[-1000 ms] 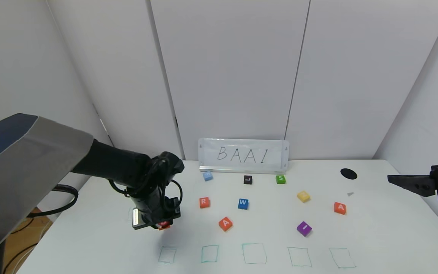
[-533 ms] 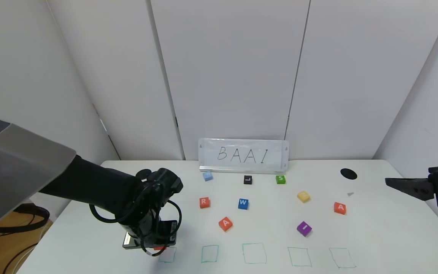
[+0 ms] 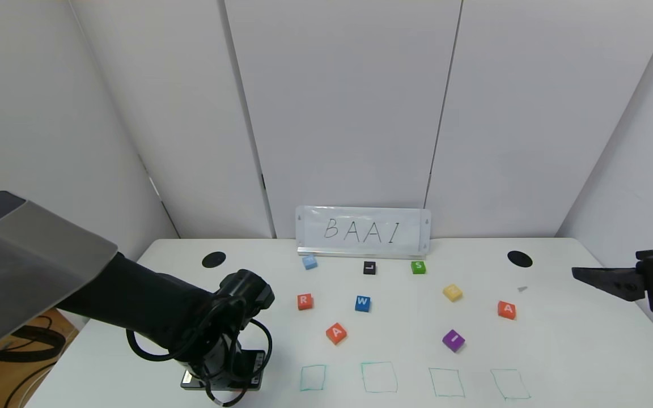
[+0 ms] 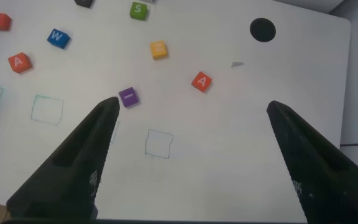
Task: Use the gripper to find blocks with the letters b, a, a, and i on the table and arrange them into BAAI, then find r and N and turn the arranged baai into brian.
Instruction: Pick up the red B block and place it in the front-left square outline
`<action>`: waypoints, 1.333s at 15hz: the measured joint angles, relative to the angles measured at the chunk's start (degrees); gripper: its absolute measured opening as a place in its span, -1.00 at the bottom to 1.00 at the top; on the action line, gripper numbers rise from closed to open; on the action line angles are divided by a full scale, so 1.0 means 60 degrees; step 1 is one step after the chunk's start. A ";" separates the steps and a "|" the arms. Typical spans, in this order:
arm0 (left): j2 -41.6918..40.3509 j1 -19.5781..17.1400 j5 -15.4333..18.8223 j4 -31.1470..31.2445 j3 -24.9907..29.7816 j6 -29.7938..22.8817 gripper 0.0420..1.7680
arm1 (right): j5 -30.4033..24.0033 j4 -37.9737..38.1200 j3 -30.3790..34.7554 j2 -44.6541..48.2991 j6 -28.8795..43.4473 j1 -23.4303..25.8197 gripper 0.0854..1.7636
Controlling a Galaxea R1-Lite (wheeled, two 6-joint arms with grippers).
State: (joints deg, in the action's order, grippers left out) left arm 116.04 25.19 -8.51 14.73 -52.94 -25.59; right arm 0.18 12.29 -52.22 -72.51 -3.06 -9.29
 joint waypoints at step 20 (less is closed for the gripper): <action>0.0419 0.0014 0.0337 -0.0886 0.0116 -0.0041 -0.46 | 0.0000 0.0000 0.0051 -0.0033 0.0000 -0.0055 0.94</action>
State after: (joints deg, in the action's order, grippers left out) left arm 118.55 25.27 -6.49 9.41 -52.25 -25.83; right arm 0.18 12.29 -51.92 -72.70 -3.06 -9.62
